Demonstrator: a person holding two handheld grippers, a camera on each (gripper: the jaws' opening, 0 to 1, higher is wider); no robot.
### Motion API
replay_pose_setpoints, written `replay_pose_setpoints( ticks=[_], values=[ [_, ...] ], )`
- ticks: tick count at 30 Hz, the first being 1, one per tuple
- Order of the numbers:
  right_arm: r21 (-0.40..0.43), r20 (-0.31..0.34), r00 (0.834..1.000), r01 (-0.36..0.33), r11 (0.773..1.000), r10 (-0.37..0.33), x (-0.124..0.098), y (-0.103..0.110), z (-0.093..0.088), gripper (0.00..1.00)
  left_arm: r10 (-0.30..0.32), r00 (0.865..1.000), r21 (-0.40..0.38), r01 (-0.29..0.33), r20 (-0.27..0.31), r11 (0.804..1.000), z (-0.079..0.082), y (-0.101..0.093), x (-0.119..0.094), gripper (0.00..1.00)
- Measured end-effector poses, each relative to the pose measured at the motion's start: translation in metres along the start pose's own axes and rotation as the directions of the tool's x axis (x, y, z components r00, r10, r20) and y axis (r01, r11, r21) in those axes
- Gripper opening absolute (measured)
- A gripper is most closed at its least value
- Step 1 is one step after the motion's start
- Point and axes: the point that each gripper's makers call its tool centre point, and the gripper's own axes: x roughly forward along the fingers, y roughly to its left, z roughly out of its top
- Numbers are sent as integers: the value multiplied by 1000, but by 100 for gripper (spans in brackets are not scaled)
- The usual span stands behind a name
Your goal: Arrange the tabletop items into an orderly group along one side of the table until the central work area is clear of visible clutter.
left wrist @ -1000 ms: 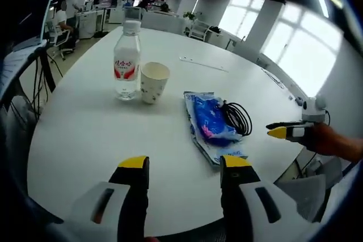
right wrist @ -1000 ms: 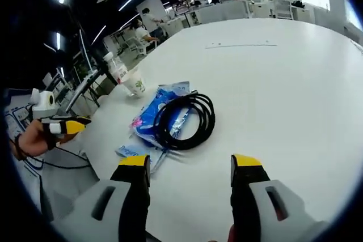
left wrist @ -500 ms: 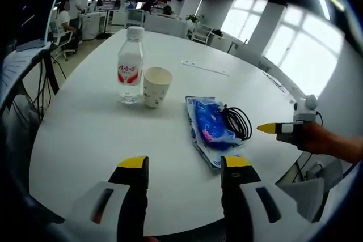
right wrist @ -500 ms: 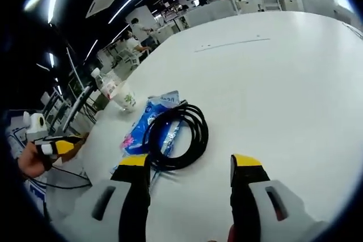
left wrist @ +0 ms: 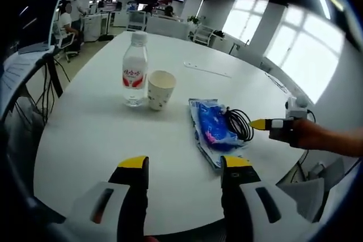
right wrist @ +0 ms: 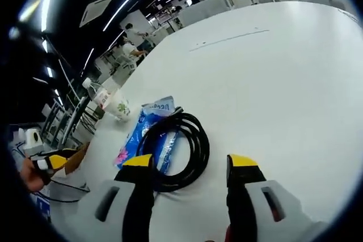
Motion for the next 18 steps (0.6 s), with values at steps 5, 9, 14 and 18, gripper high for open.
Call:
replay_pose_setpoints(
  ticks=[5,9,14,18],
  values=[
    [-7,-19,1000,-3,1000,3,8,0,-1,45,11,1000,-5,-11,7,1000,0,3,-4,50],
    [-9,-6,1000,8,1000,-8,12,-5,2,40,19,1000,-15,-18,9,1000,-1,5,-6,50],
    [22,-4,999,51,998,-51,15,-15,1,26,35,999,-41,-35,15,999,-4,9,-11,50],
    [48,19,997,76,996,-77,13,-20,4,3,45,999,-51,-44,17,998,-6,12,-13,49]
  ],
)
